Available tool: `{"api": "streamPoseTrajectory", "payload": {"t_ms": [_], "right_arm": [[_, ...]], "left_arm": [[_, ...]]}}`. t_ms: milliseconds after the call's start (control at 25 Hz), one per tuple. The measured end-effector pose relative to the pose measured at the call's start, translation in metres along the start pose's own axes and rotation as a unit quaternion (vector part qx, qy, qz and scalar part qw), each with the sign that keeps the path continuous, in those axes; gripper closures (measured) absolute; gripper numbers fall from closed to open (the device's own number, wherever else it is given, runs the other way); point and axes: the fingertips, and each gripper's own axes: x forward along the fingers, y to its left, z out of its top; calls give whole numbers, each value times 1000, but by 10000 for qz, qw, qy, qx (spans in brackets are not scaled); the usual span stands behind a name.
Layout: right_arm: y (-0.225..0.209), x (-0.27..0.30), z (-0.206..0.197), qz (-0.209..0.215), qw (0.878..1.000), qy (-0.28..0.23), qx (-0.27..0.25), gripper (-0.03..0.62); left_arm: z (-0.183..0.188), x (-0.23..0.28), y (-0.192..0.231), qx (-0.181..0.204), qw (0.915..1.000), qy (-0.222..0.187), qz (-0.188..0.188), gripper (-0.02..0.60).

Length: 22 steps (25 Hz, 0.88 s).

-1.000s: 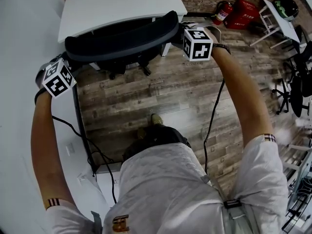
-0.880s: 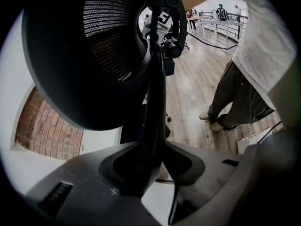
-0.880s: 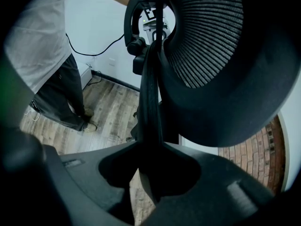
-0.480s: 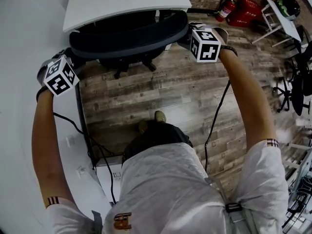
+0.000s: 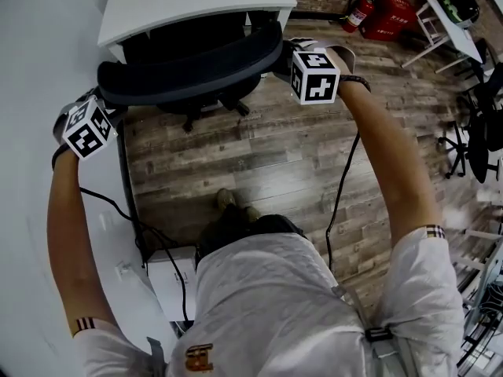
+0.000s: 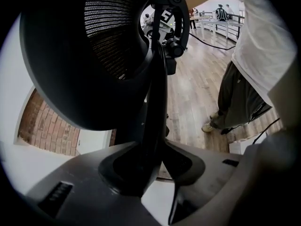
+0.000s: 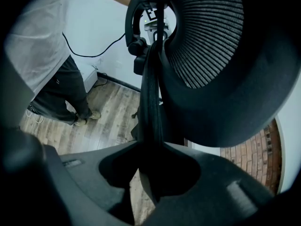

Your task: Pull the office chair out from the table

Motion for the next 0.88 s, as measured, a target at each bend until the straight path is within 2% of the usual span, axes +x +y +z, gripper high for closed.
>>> {"api": "streamPoseTrajectory", "payload": {"t_ms": [160, 320, 480, 680, 880], "right_arm": [[22, -9, 7, -72, 10000, -49, -46, 482], [38, -16, 10, -97, 9999, -26, -22, 485], [50, -26, 11, -70, 10000, -15, -21, 485], [76, -41, 23, -31, 10000, -39, -33, 485], [112, -58, 40, -97, 9999, -67, 17, 485]], "left_arm": [[-1, -7, -22, -74, 9999, 149, -5, 441], [0, -13, -33, -54, 9999, 128, -6, 439], [6, -22, -45, -73, 9997, 188, -144, 440], [3, -39, -75, -15, 9995, 108, -301, 443], [-2, -58, -107, 99, 9997, 20, -233, 443]]}}
